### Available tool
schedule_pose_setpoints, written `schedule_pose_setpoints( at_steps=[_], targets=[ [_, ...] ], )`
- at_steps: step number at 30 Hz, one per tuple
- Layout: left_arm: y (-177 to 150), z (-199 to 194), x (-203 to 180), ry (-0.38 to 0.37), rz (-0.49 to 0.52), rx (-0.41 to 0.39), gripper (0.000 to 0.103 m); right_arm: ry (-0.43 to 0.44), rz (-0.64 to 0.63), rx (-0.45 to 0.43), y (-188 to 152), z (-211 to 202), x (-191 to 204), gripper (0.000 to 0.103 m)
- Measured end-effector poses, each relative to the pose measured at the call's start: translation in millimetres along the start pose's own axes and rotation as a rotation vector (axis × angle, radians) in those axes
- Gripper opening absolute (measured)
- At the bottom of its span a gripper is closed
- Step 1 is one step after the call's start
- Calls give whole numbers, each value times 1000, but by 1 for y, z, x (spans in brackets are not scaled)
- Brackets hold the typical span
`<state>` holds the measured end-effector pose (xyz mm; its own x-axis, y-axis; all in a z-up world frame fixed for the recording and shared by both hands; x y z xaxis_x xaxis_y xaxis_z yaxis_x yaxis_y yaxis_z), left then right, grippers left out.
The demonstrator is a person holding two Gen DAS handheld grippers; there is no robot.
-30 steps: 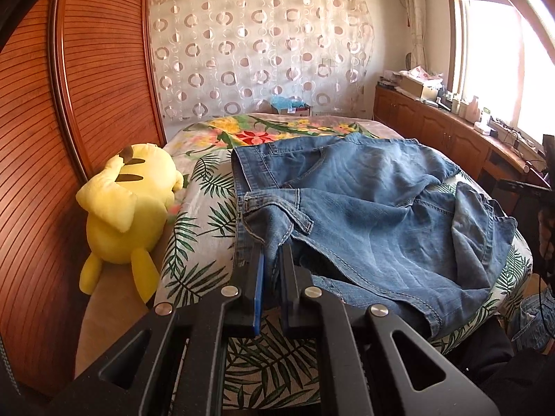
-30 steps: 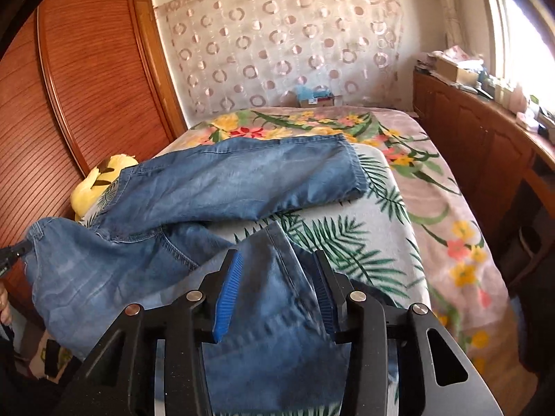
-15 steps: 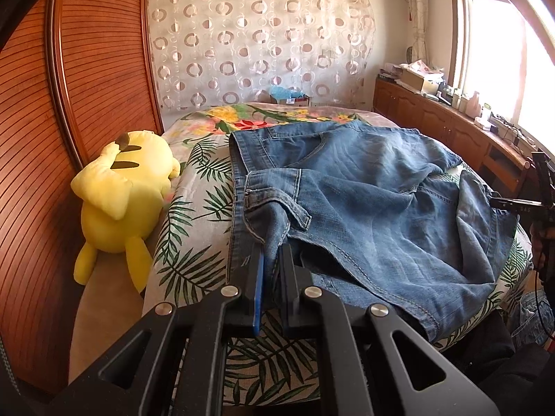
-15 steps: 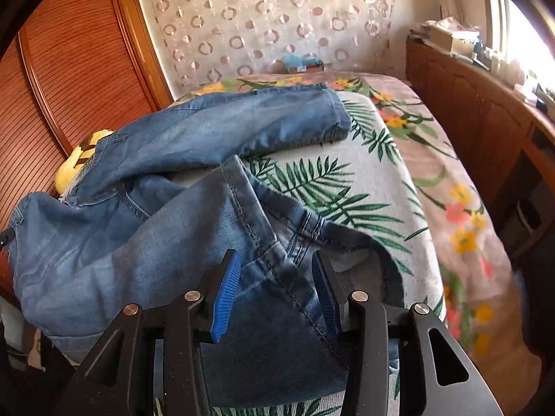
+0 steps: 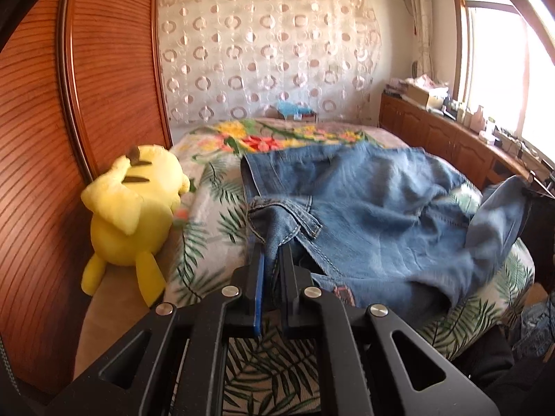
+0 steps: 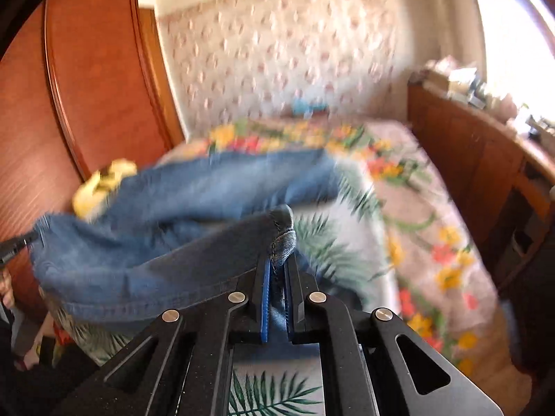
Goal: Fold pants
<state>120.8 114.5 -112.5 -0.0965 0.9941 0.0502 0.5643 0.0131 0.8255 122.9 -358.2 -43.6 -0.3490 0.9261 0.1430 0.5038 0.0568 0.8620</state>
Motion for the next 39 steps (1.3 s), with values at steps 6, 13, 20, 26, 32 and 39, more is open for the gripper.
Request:
schedule_pose_setpoints(
  at_steps=[6, 13, 20, 26, 32, 39],
  targets=[
    [35, 0, 0, -16, -8, -45, 8, -43, -41, -188, 73, -62, -1, 6],
    [58, 18, 2, -19, -16, -48, 8, -86, -79, -201, 97, -51, 0, 6],
    [71, 43, 1, 0, 18, -37, 8, -101, -83, -154, 104, -17, 8, 6],
    [89, 77, -2, 14, 46, -19, 8, -134, -104, -127, 125, 14, 3, 6],
    [94, 111, -4, 12, 53, 25, 8, -142, -95, -73, 125, 38, 3, 6],
    [119, 142, -2, 26, 59, 22, 8, -145, -114, -72, 162, 63, 3, 6]
  ],
)
Point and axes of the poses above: each gripper's, at about its wrist camera, not at the fingertips, and z roughly the way its jaws point, x to its left, y to its top, the point moved 10 cm from there along z, roughly the way its jaws point, and after that the axes turned 6 degrees about y, right-handed, at the moved point
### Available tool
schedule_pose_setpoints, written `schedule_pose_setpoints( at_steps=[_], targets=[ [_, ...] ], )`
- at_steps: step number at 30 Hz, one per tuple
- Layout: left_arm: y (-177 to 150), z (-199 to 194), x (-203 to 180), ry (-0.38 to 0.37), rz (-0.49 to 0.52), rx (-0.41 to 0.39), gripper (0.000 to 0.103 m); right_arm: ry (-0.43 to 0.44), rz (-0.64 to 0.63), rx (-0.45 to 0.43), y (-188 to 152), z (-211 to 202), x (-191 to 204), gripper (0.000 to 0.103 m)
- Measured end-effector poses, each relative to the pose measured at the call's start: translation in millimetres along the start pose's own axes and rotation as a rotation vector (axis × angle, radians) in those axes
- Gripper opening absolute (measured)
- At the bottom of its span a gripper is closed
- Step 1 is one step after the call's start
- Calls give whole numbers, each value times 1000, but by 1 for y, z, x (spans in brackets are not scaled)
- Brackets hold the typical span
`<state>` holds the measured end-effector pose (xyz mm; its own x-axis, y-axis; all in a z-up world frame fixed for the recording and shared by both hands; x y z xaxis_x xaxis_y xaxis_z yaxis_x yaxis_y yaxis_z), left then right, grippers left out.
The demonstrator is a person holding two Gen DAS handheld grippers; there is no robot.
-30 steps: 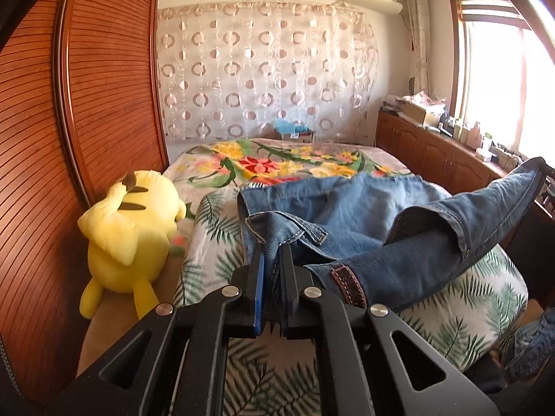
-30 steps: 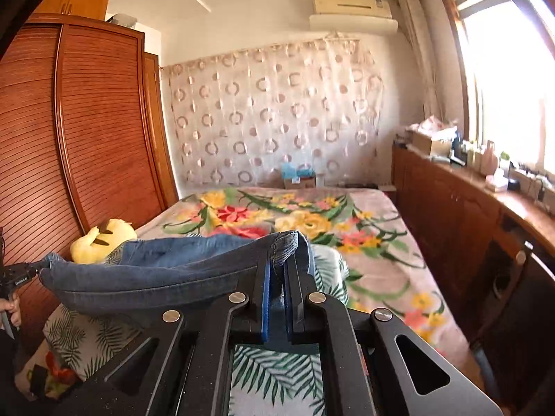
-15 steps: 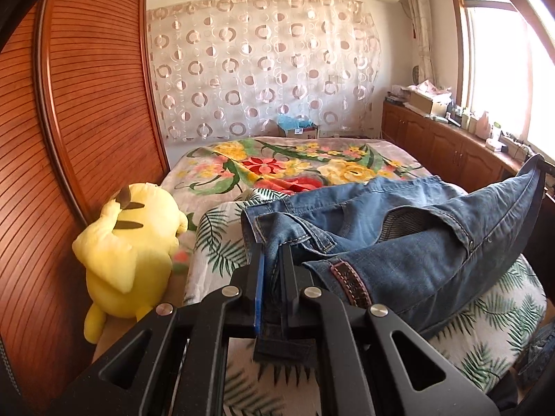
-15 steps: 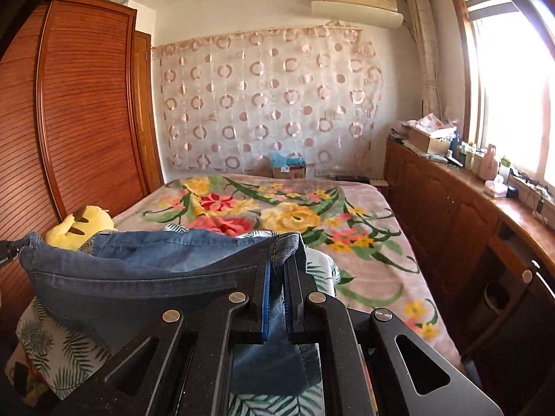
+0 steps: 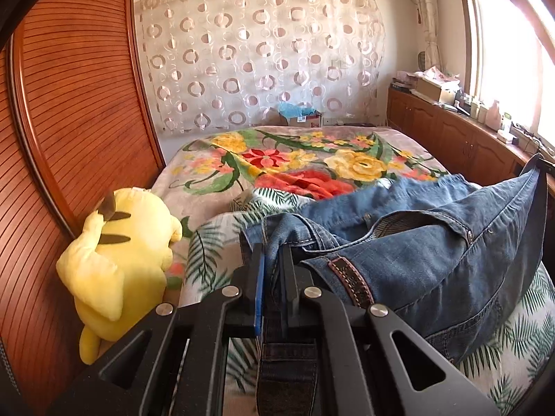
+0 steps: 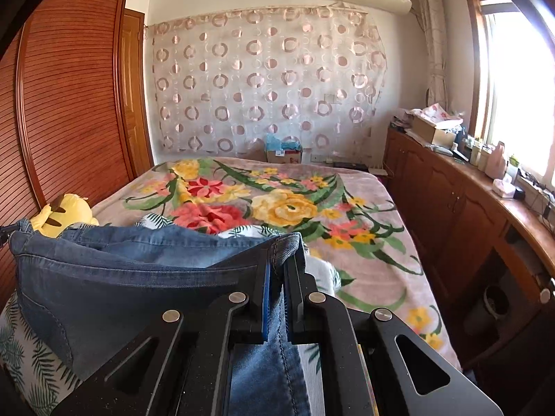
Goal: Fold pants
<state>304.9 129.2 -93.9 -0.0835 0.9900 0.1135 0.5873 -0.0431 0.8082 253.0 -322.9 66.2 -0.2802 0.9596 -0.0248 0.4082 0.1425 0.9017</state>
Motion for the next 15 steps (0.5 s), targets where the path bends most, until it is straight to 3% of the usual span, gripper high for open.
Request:
schedule_pose_setpoints(
  at_steps=[9, 15],
  targets=[
    [44, 55, 10, 42, 4, 11, 8, -22, -29, 3, 42, 68, 0, 6],
    [37, 97, 10, 21, -12, 99, 13, -63, -48, 104, 27, 141, -1, 6]
  ],
)
Point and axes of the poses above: each gripper's, at about its wrist camera, not at the fingertips, and z roughly the way its jaws point, x to its left, y to its top, the point moved 10 cm from there along z, roughly the way its jaws point, and after that the axes turned 6 degrees about y, right-handed, at the moved point
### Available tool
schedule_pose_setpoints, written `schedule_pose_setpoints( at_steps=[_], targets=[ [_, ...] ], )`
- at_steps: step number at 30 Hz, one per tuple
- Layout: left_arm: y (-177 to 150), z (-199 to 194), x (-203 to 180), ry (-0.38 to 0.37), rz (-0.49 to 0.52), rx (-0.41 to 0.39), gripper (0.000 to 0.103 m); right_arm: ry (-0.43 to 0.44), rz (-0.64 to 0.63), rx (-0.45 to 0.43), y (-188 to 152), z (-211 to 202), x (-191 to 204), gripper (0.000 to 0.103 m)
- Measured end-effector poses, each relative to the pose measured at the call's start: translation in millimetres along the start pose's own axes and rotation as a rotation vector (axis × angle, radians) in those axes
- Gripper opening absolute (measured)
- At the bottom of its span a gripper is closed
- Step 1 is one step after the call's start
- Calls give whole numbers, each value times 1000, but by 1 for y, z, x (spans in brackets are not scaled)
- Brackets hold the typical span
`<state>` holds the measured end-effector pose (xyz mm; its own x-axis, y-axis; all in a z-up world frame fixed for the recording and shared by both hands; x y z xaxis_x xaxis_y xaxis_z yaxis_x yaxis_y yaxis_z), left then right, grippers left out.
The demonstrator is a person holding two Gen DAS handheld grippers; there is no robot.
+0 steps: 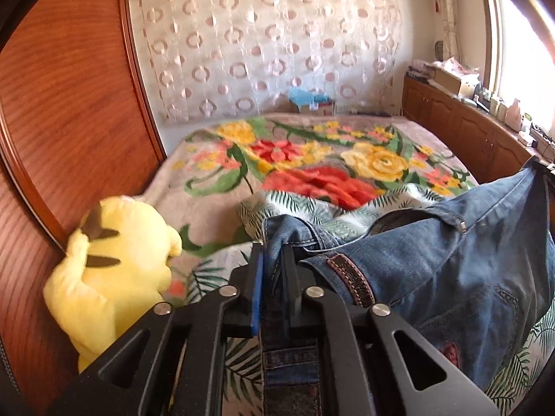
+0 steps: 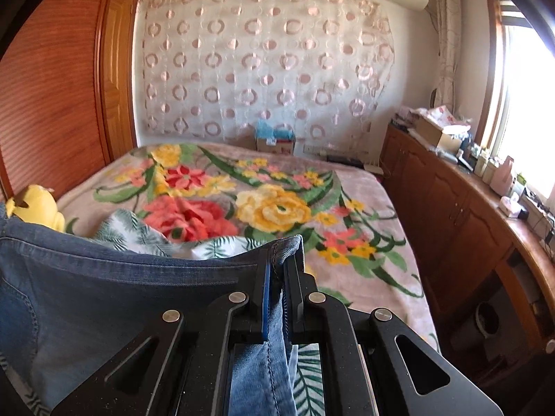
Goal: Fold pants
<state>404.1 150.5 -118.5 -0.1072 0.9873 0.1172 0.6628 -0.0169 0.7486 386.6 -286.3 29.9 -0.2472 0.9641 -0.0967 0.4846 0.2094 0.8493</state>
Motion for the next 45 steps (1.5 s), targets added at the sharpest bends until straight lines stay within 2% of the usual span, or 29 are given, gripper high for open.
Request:
schedule_pose_setpoints(
  at_steps=[4, 6, 8, 13, 17, 19, 20, 21, 29, 33, 35, 38, 41, 42, 45],
  targets=[
    [-15, 4, 3, -13, -20, 42, 28, -13, -11, 92, -4, 46, 6, 6],
    [-21, 0, 5, -14, -27, 39, 41, -18, -19, 119, -9, 60, 10, 6],
    [-25, -3, 7, -17, -24, 39, 48, -28, -31, 130, 2, 71, 12, 6],
    [-28, -13, 9, -47, -32, 37, 52, -52, -45, 140, 15, 83, 12, 6],
    [-20, -29, 9, -83, -53, -1, 52, -67, -65, 157, 4, 90, 15, 6],
    [-16, -32, 7, -108, -60, -5, 59, -70, -67, 161, 1, 94, 15, 6],
    [-15, -32, 8, -103, -56, -7, 66, -67, -66, 159, 1, 94, 16, 6],
    [-15, -31, 10, -85, -50, -11, 67, -69, -65, 156, 1, 93, 16, 6],
    [-38, 9, 12, -68, -48, 70, 66, -94, -29, 127, 3, 93, 9, 6],
    [-44, 27, 3, -107, -34, 91, 66, -85, -32, 124, -2, 96, 12, 6],
    [-44, 36, 1, -134, -44, 93, 64, -77, -28, 122, -3, 95, 11, 6],
    [-44, 45, -2, -172, -59, 113, 43, -59, -19, 115, -5, 94, 8, 6],
    [-43, 40, -10, -201, -44, 110, 13, -46, -22, 105, -7, 91, 8, 6],
    [-43, 37, -13, -208, -37, 103, 9, -41, -23, 99, -6, 89, 8, 6],
    [-32, 20, -13, -164, -26, 45, 7, -35, -18, 78, -1, 83, 7, 6]
  ],
)
Point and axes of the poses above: each gripper's, at about its wrist camera, not at the fingertips, and z roughly the way its jaws point, x to its left, y to its top, the point moved 10 cm from there along z, roughly the way its jaws point, and after that the axes turned 6 degrees about y, right-handed, at the moved point
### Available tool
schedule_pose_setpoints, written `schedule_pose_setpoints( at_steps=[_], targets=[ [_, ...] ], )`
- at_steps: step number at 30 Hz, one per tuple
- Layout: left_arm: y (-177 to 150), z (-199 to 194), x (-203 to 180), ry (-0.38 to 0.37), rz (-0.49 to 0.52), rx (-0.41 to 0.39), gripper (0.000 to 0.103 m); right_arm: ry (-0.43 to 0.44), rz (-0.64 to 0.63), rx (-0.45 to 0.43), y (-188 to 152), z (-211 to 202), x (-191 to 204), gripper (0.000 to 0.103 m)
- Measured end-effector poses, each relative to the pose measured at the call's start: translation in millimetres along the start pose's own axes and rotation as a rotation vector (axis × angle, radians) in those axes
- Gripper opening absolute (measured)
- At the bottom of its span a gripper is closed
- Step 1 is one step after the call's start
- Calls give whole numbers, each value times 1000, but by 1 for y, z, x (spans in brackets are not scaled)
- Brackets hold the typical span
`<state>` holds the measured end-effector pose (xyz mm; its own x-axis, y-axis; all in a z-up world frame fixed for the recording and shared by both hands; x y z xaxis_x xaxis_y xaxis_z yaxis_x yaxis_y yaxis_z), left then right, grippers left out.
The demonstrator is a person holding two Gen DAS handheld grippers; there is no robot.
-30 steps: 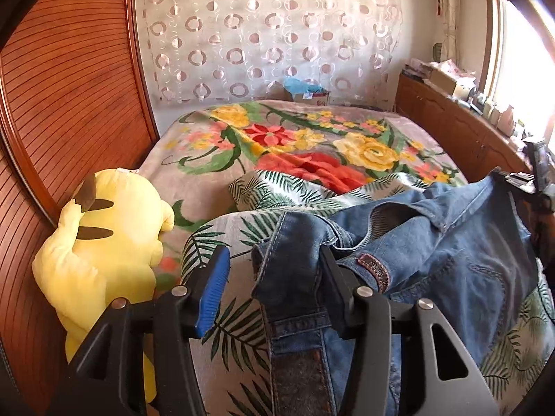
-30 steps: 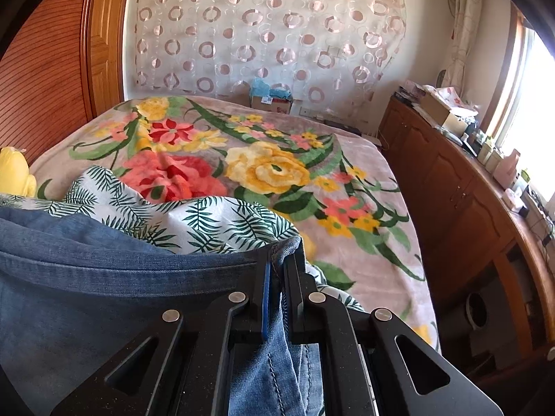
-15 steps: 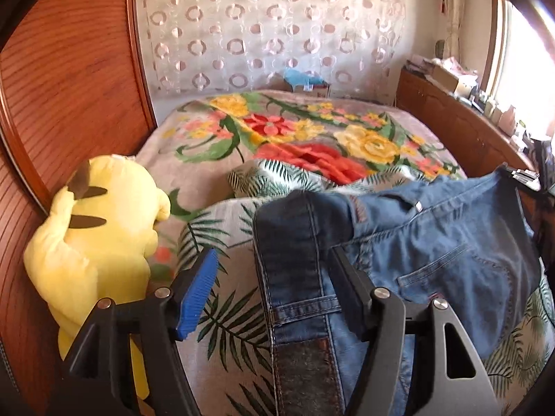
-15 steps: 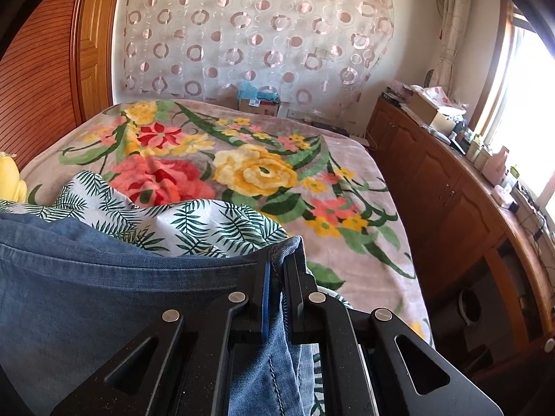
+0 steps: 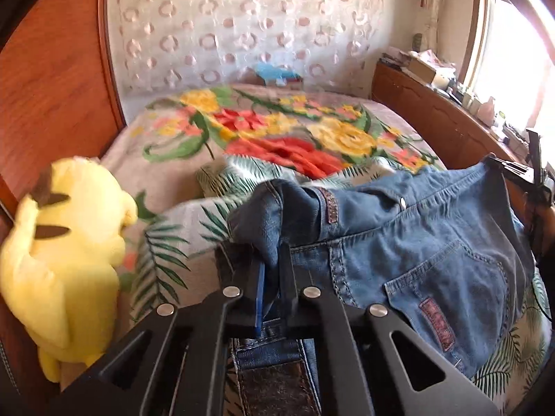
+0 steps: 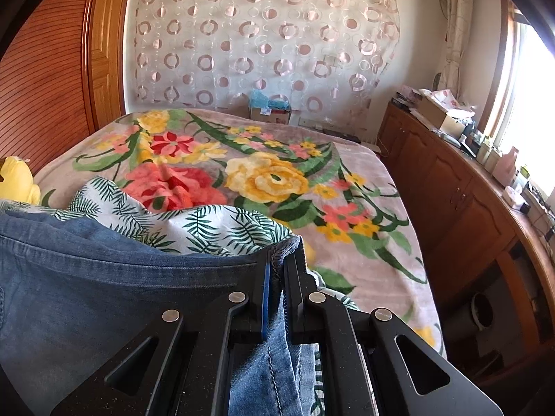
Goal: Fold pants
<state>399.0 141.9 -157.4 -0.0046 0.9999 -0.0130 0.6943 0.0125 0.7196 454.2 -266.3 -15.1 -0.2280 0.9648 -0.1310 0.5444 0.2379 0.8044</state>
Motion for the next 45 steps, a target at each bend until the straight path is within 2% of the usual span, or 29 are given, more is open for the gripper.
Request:
schedule_pose_setpoints(
  at_steps=[4, 10, 13, 16, 20, 25, 26, 27, 29, 36, 40, 45],
  targets=[
    [25, -16, 13, 42, -61, -69, 7, -12, 31, -15, 6, -5, -1, 6],
    [27, 10, 17, 107, -35, -11, 7, -34, 31, -1, 8, 5, 12, 6],
    [20, 6, 18, 117, -36, -1, 13, -15, 61, -1, 6, 0, 10, 8],
    [14, -6, 20, 125, -33, 0, 24, -4, 78, 7, 2, -11, 5, 17],
    [7, -26, 16, 125, -11, -22, 45, 24, 89, -22, -1, -41, 6, 35],
    [-3, -54, 10, 122, 26, -54, 46, 70, 85, -48, -24, -83, 19, 38],
    [-5, -59, 7, 114, 32, -56, 54, 77, 83, -51, -30, -90, 21, 39],
    [-8, -63, 5, 103, 33, -61, 70, 84, 80, -52, -36, -97, 23, 41],
    [-12, -72, 0, 78, 29, -73, 82, 94, 85, -49, -46, -106, 23, 46],
    [-35, -89, -20, 42, 49, -86, 82, 106, 155, -11, -87, -122, 8, 51],
    [-49, -89, -27, 29, 59, -80, 82, 119, 218, 16, -101, -121, -5, 56],
    [-68, -84, -34, 12, 60, -50, 82, 167, 280, 45, -112, -121, -2, 57]
  ],
)
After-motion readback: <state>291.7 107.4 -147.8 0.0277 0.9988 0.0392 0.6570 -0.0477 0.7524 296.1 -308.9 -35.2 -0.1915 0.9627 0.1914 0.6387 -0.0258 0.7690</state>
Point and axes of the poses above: each gripper's, at about its wrist camera, not at the fingertips, and z roughly the way its jaws point, x to its left, y to its top, the point moved 10 cm from there along z, roughly the way its jaws point, and after that the axes turned 6 degrees about y, right-handed, at the moved point
